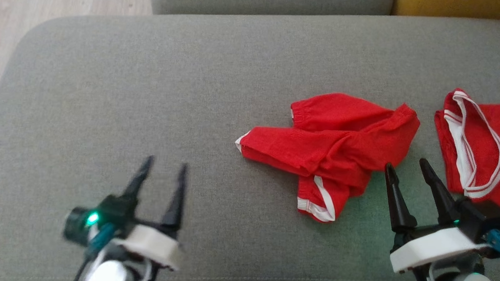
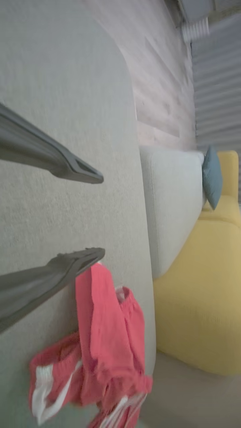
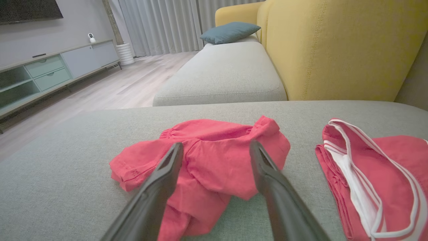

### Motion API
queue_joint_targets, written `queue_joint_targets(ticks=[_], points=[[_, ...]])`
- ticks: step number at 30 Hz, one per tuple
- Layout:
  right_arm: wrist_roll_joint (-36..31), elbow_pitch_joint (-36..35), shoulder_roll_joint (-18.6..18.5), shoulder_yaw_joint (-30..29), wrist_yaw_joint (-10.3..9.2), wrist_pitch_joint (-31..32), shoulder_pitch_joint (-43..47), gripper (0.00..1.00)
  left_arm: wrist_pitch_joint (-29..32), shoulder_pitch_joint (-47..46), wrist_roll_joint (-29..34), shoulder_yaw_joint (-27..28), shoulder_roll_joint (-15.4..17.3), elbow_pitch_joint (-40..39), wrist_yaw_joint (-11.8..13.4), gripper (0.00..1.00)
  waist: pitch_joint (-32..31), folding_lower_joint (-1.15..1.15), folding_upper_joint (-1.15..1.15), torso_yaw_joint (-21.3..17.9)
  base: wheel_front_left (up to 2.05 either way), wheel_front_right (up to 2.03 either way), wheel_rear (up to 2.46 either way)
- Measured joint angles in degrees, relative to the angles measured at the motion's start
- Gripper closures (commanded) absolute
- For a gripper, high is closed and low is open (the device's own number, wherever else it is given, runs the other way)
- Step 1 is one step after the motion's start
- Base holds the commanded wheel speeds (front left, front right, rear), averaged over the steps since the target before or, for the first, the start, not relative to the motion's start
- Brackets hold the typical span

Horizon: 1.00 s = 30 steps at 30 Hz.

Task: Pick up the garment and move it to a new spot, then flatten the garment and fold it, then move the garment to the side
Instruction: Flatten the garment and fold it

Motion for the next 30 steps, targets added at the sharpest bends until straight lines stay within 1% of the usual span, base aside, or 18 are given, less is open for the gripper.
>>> queue_joint_targets(ticks=[3, 6, 9, 11, 16, 19, 25, 26, 27, 30], points=[[0.0, -0.11, 0.02, 0.01, 0.0, 0.16, -0.13, 0.0, 2.08, -3.17, 0.0, -3.79, -1.15, 0.14, -2.91, 0.0, 1.07, 0.0, 0.0, -0.29, 0.0, 0.0, 0.0], [0.0, -0.21, 0.03, 0.07, 0.0, 0.18, -0.75, 0.0, 4.75, -6.37, -0.42, -7.67, -3.69, 1.6, -6.16, 0.0, 2.38, 0.0, 0.0, -0.88, 0.0, 0.0, 0.0], [0.0, -0.29, 0.05, 0.26, 0.0, 0.19, -1.97, 0.0, 7.73, -8.49, -1.7, -10.93, -5.99, 3.67, -8.8, 0.0, 3.78, 0.0, 0.0, -1.81, 0.0, 0.0, 0.0], [0.0, -0.3, 0.05, 0.38, 0.0, 0.18, -2.68, 0.0, 9.51, -9.58, -2.83, -12.8, -6.94, 5.26, -10.38, 0.0, 4.69, 0.0, 0.0, -2.63, 0.0, 0.0, 0.0], [0.01, -0.2, 0.1, 0.89, 0.0, 0.12, -3.88, 0.0, 13.35, -12.49, -5.94, -16.53, -8.27, 9.29, -12.59, 0.0, 7.21, 0.0, 0.0, -4.95, 0.0, 0.0, 0.0], [0.02, 0.09, 0.26, 0.93, 0.0, 0.0, -4.63, 0.0, 14.02, -14.08, -7.34, -17.63, -8.7, 11.67, -13.22, 0.0, 8.69, 0.0, 0.0, -6.38, 0.0, 0.0, 0.0], [0.2, 1.05, 0.74, 0.93, 0.0, -0.91, -5.49, 0.0, 14.25, -16.97, -10.18, -17.82, -9.05, 16.47, -13.52, 0.0, 10.76, 0.0, 0.0, -8.86, 0.0, 0.0, 0.0], [0.2, 1.1, 0.8, 0.92, 0.0, -0.98, -5.65, 0.0, 14.25, -17.26, -10.76, -17.94, -9.05, 16.86, -13.76, 0.53, 10.94, 0.0, 0.0, -9.15, 0.0, 0.0, 0.0], [0.26, 1.15, 0.9, 0.92, 0.0, -1.04, -5.66, 0.0, 14.15, -17.38, -11.44, -17.92, -9.1, 17.03, -13.79, 1.0, 11.05, 0.0, 0.0, -9.38, 0.0, 0.0, 0.0], [0.76, 1.7, 1.07, 0.86, 0.0, -1.44, -5.65, 0.0, 12.8, -17.46, -11.98, -17.59, -9.24, 17.92, -13.63, 1.0, 10.87, 0.0, 0.0, -9.61, 0.0, 0.0, 0.0]])
